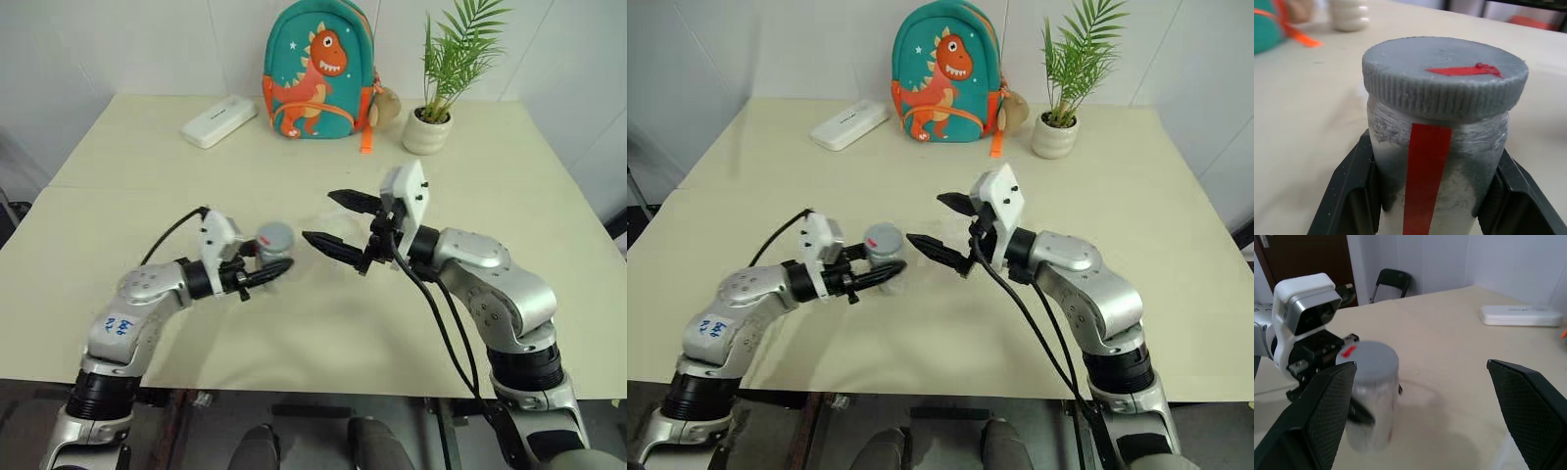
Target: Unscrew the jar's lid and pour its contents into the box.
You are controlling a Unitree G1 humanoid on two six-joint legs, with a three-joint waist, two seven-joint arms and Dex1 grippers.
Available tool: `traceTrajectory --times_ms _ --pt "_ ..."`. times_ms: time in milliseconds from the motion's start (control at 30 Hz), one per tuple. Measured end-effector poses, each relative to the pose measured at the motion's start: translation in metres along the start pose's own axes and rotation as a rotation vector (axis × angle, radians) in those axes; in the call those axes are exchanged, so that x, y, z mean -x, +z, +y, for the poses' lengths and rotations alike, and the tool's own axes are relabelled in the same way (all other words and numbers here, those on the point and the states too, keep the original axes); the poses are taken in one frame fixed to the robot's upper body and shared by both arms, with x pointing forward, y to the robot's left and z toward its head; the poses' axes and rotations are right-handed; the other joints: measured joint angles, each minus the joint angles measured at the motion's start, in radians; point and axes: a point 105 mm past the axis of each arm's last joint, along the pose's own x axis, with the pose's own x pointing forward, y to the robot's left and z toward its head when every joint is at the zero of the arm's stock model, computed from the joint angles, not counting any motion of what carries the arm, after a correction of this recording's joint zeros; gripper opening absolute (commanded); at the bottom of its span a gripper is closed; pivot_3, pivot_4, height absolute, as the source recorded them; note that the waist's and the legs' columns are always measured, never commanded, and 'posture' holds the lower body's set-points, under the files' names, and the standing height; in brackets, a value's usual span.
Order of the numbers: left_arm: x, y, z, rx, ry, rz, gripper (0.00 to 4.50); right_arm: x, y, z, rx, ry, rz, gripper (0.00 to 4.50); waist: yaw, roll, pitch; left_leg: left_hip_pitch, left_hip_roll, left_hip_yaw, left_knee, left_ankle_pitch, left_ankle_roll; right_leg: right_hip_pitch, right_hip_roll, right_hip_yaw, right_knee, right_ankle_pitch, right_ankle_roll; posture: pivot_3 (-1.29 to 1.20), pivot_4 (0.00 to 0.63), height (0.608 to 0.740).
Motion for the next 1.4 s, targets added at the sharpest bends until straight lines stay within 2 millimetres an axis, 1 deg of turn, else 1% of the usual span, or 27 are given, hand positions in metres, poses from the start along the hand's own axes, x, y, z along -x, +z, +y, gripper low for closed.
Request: traceTrajectory --times_ms 100,167,267,333,467,567,600,633,667,800,833,1100,1267,1400 --pt "-0.009 0.010 -0.004 -0.028 -0.052 -0.022 1.97 -0.008 0.001 0.007 -0.033 0.029 0.017 4.50 -0.003 0.000 0.000 0.000 0.000 0.001 -0.001 0.000 0.000 -0.001 0.000 0.000 0.000 0.000 0.000 0.00 0.150 0.740" --pt "-0.014 0.013 -0.007 -0.036 -0.076 -0.032 1.97 -0.013 0.003 0.010 -0.032 0.046 0.025 4.50 -0.006 0.000 0.000 0.000 0.000 0.001 -0.001 0.000 0.000 -0.002 0.000 0.000 0.000 0.000 0.000 0.00 0.150 0.740" --pt "-0.017 0.010 -0.008 -0.021 -0.092 -0.033 1.97 -0.017 0.005 0.012 -0.037 0.050 0.019 4.50 -0.004 0.000 0.000 -0.001 0.000 0.001 -0.002 0.000 0.000 -0.002 0.000 0.000 0.000 0.000 0.000 0.00 0.150 0.740" --pt "-0.019 0.010 -0.006 -0.012 -0.091 -0.036 1.97 -0.020 0.002 0.013 -0.047 0.055 0.026 4.50 -0.003 0.000 0.000 -0.001 0.000 0.001 -0.001 0.000 0.000 -0.002 0.000 0.000 0.000 0.000 0.000 0.00 0.150 0.740" --pt "-0.021 0.014 -0.007 -0.019 -0.103 -0.049 1.97 -0.024 -0.003 0.015 -0.060 0.066 0.039 4.50 -0.002 0.000 0.000 -0.001 0.000 0.001 -0.001 0.000 0.000 -0.002 0.000 0.000 0.000 0.000 0.000 0.00 0.150 0.740" --pt "-0.022 0.015 -0.007 -0.018 -0.104 -0.054 1.97 -0.024 -0.003 0.016 -0.059 0.067 0.037 4.50 -0.003 0.000 0.000 -0.001 0.000 0.001 -0.001 0.000 0.000 -0.002 0.000 0.000 0.000 0.000 0.000 0.00 0.150 0.740" --pt "-0.022 0.014 -0.007 -0.017 -0.104 -0.054 1.97 -0.024 -0.003 0.016 -0.059 0.066 0.036 4.21 -0.003 0.000 0.000 -0.001 0.000 0.001 -0.001 0.000 0.000 -0.002 0.000 0.000 0.000 0.000 0.000 0.00 0.150 0.740" --pt "-0.022 0.014 -0.007 -0.017 -0.104 -0.055 1.97 -0.024 -0.003 0.016 -0.059 0.066 0.035 4.12 -0.003 0.000 0.000 -0.001 0.000 0.001 -0.001 0.000 0.000 -0.002 0.000 0.000 0.000 0.000 0.000 0.00 0.150 0.740" --pt "-0.022 0.014 -0.007 -0.017 -0.104 -0.055 1.97 -0.024 -0.002 0.016 -0.058 0.066 0.032 3.93 -0.003 0.000 0.000 -0.001 0.000 0.001 -0.001 0.000 0.000 -0.002 0.000 0.000 0.000 0.000 0.000 0.00 0.150 0.740" --pt "-0.023 0.015 -0.007 -0.017 -0.102 -0.061 1.97 -0.026 0.000 0.016 -0.061 0.068 0.009 2.67 -0.003 0.000 0.000 -0.001 0.000 0.001 -0.001 0.000 0.000 -0.002 0.000 0.000 0.000 0.000 0.000 0.00 0.150 0.740" --pt "-0.023 0.016 -0.007 -0.018 -0.102 -0.063 1.97 -0.026 0.001 0.016 -0.061 0.068 0.005 2.57 -0.003 0.000 0.000 -0.001 0.000 0.001 -0.001 0.000 0.000 -0.002 0.000 0.000 0.000 0.000 0.000 0.00 0.150 0.740" --pt "-0.027 0.018 -0.009 0.006 -0.115 -0.086 1.97 -0.022 0.001 0.014 -0.077 0.081 -0.024 2.57 -0.003 0.000 0.000 -0.001 0.000 0.001 -0.001 0.000 0.000 -0.002 0.000 0.000 0.000 0.000 0.000 0.00 0.150 0.740" --pt "-0.027 0.021 -0.028 0.013 -0.287 -0.094 1.97 -0.004 0.005 0.023 0.016 0.311 0.017 2.57 -0.002 0.001 0.001 -0.001 0.000 0.001 -0.001 0.000 0.001 -0.002 0.000 0.000 -0.001 0.000 0.000 0.00 0.150 0.740" --pt "-0.023 0.023 -0.034 -0.002 -0.375 -0.070 1.97 -0.002 0.007 0.025 0.050 0.461 0.052 2.57 -0.009 0.002 0.002 -0.001 0.000 0.001 -0.001 0.000 0.001 -0.002 0.001 0.000 0.000 0.000 0.000 0.00 0.150 0.740"
